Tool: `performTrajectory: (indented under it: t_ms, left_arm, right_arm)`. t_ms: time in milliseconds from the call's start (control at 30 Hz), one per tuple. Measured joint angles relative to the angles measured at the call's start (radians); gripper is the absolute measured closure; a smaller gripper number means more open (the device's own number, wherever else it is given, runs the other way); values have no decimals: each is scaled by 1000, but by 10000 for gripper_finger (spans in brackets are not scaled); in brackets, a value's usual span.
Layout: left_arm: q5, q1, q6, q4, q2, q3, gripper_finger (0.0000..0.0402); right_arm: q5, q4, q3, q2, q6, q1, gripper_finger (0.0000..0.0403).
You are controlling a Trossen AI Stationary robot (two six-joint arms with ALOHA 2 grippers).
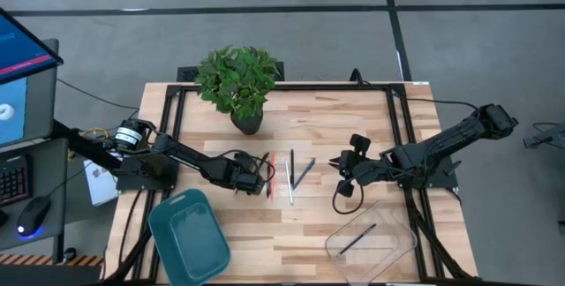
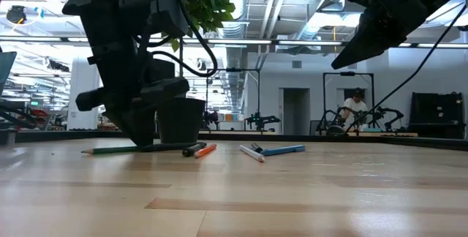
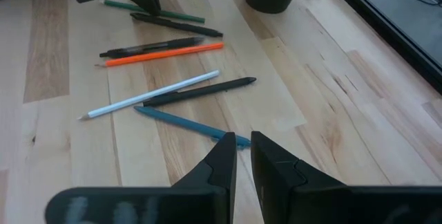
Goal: Sort pens & pencils
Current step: Put the green pencil into the transparent bin
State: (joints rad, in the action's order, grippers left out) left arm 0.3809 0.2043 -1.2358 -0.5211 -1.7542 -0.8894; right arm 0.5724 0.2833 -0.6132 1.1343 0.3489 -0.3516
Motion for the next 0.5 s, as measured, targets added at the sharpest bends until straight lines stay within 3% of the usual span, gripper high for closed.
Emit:
performTrajectory:
  t_ms: [500]
  left_arm:
    - [30, 0, 39, 0, 10, 0, 396]
  right_arm:
    - [0, 0, 0, 0, 0, 0, 335]
